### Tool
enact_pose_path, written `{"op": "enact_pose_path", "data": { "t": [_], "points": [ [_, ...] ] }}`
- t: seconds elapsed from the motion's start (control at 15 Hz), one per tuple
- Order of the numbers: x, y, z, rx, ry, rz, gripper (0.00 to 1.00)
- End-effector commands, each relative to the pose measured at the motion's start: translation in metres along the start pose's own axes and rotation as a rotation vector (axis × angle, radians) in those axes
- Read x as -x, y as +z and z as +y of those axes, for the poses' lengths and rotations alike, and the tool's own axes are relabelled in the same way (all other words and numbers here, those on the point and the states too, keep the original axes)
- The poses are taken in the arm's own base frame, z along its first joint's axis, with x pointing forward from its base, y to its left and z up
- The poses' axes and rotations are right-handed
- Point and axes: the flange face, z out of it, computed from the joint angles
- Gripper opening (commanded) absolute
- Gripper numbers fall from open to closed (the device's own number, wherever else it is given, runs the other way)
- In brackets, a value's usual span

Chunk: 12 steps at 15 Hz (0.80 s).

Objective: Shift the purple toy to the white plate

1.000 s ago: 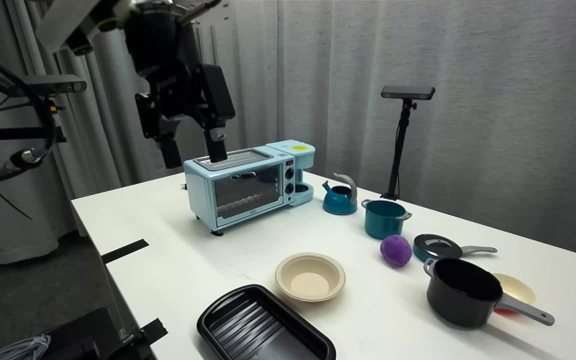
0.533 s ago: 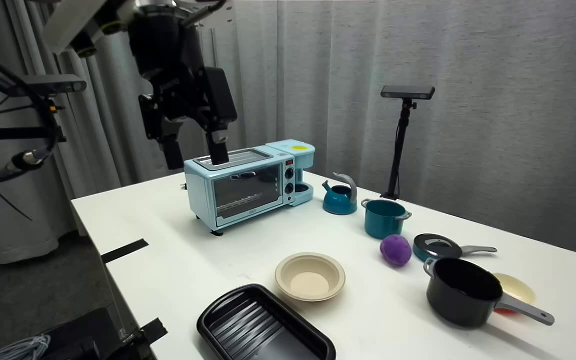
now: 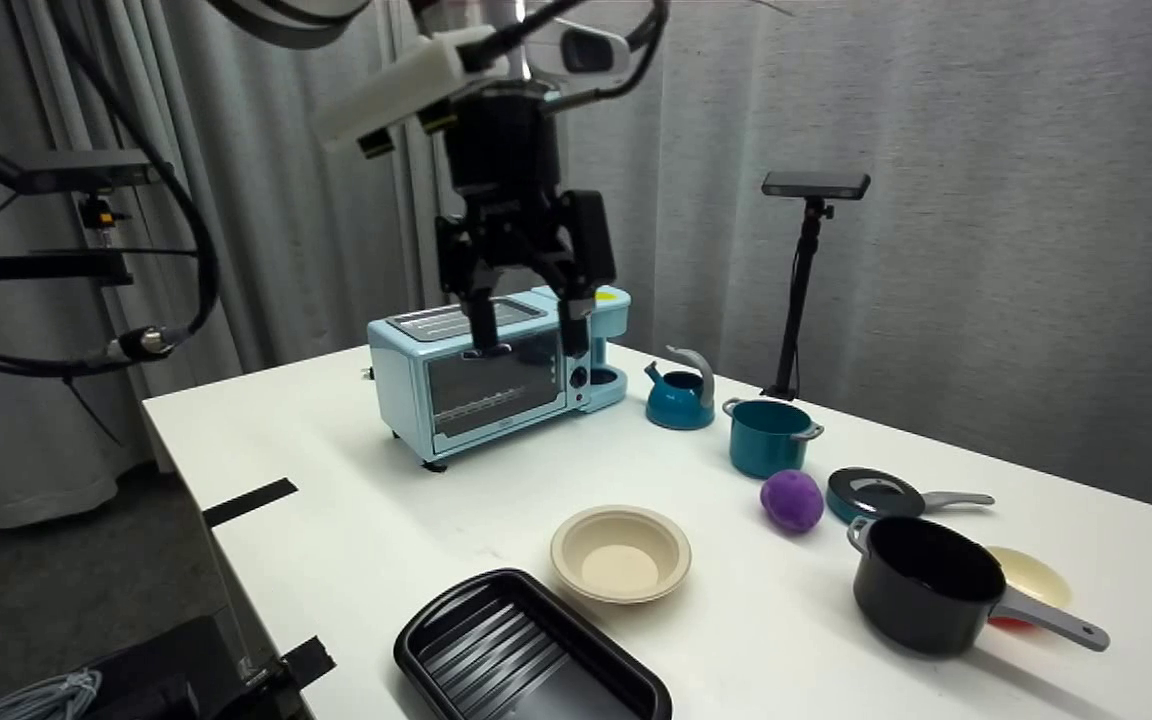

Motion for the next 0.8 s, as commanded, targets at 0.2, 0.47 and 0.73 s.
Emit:
{"op": "enact_pose_path", "data": {
  "t": [0.2,0.47,0.73],
  "points": [
    [-0.126,0.037,0.049,-0.094,0.075,-0.042,1.0],
    [-0.196,0.062,0.063,-0.123,0.122,-0.001,1.0],
    [-0.263,0.094,0.061,-0.106,0.142,0.048,1.0]
  ]
}}
